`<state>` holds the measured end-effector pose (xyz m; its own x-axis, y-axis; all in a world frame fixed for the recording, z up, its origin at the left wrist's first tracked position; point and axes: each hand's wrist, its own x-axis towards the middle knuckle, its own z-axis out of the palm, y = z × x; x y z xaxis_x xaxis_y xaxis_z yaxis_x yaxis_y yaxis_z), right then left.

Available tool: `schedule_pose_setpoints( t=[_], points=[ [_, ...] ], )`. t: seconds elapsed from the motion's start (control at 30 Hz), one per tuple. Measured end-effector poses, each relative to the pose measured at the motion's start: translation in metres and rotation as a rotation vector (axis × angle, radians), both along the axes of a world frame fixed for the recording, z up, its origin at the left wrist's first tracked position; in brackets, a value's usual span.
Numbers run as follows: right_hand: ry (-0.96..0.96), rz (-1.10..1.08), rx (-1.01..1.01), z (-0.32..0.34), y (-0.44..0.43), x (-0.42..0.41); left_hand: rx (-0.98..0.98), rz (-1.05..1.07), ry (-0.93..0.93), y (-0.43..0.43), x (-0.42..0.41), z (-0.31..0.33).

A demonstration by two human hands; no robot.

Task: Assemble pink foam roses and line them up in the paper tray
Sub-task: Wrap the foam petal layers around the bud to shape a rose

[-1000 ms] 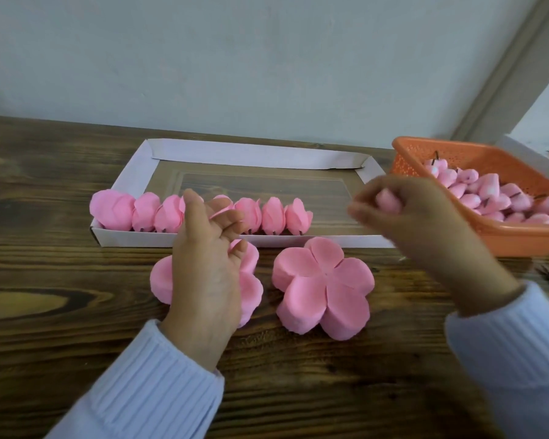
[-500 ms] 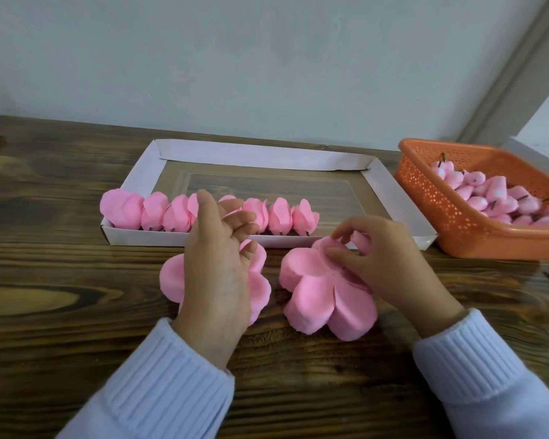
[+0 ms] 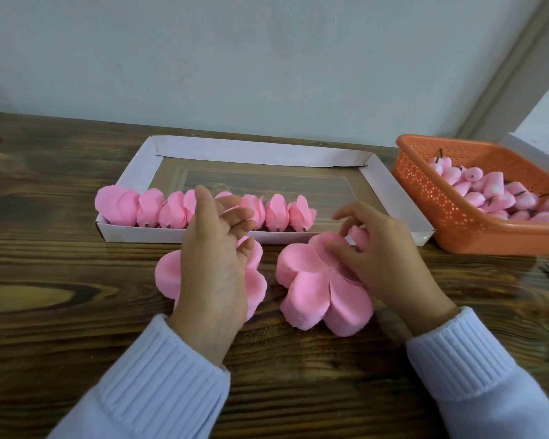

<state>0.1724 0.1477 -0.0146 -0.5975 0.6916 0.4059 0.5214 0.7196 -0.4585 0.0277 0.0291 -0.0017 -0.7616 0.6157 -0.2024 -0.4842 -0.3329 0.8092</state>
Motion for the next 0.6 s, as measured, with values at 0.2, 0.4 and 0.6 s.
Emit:
schedule_pose_setpoints(
  t=[0.2, 0.4, 0.6],
  points=[
    [0.006, 0.03, 0.042, 0.001, 0.0, 0.001, -0.004, -0.008, -0.008, -0.001, 0.0, 0.001],
    [0.295, 0.068, -0.016, 0.006, -0.003, 0.005, -0.025, -0.064, 0.11, -0.001, 0.002, 0.0],
    [0.487, 0.207, -0.034, 0.015, -0.016, 0.004, -0.046, -0.343, 0.648, -0.004, 0.009, -0.013]
  ],
)
